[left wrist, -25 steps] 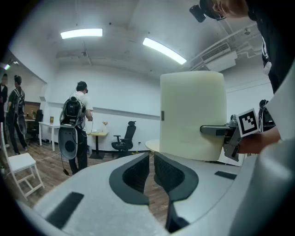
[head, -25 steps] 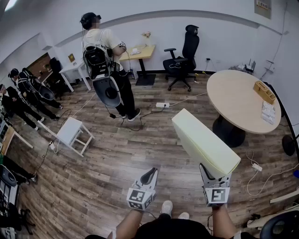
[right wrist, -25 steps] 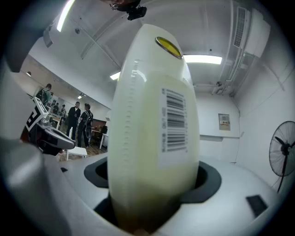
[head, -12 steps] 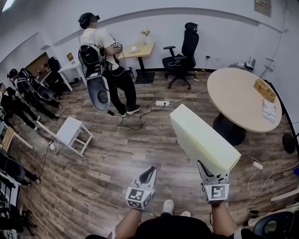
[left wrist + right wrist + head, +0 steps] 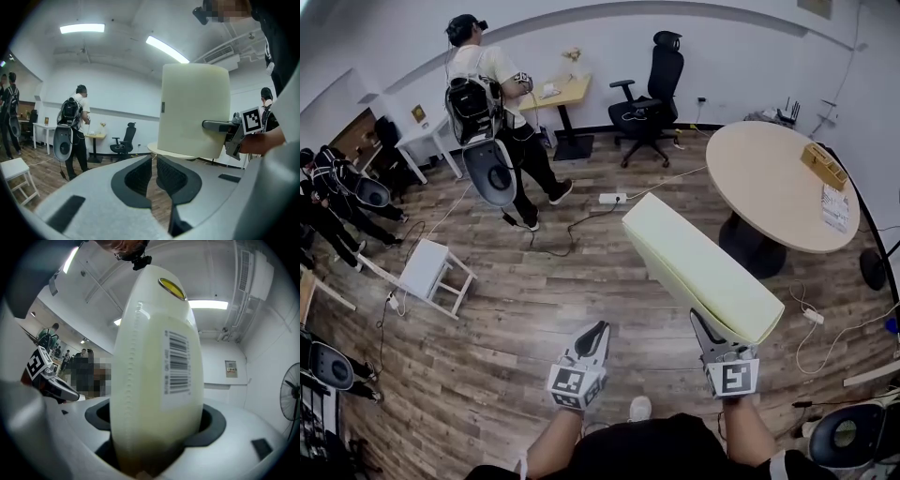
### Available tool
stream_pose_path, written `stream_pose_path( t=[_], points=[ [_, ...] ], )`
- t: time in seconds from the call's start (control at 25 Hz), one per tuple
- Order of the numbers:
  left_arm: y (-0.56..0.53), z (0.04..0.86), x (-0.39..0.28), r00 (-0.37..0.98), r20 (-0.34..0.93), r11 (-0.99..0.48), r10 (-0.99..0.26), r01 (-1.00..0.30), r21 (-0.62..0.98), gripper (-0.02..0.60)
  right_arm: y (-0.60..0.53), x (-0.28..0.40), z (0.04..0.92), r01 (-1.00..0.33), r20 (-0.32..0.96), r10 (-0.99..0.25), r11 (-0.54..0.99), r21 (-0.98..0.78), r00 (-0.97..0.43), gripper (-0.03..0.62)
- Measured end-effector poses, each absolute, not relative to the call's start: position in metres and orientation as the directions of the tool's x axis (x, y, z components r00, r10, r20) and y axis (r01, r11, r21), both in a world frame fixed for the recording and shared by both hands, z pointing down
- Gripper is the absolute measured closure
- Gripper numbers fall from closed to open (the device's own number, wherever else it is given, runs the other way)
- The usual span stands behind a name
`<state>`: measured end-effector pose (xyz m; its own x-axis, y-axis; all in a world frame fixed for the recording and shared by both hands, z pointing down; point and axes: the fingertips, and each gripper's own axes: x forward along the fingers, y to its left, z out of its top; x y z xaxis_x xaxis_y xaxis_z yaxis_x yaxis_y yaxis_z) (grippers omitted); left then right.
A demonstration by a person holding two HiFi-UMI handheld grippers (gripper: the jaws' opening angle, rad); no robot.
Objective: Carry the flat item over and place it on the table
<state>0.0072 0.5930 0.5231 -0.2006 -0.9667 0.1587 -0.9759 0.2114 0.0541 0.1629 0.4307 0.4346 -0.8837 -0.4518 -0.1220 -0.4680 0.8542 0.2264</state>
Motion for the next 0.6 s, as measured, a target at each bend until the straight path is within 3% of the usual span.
stream_pose_path(
  t=[0.6],
  points=[
    [0.512,0.532,-0.058,-0.171,0.187,0.182,-0.967,-0.982,0.044,0.551,0.356,0.100,0.443,-0.454,-0.117,-0.439,0.866,0.209,-0.891,0.203]
  ],
)
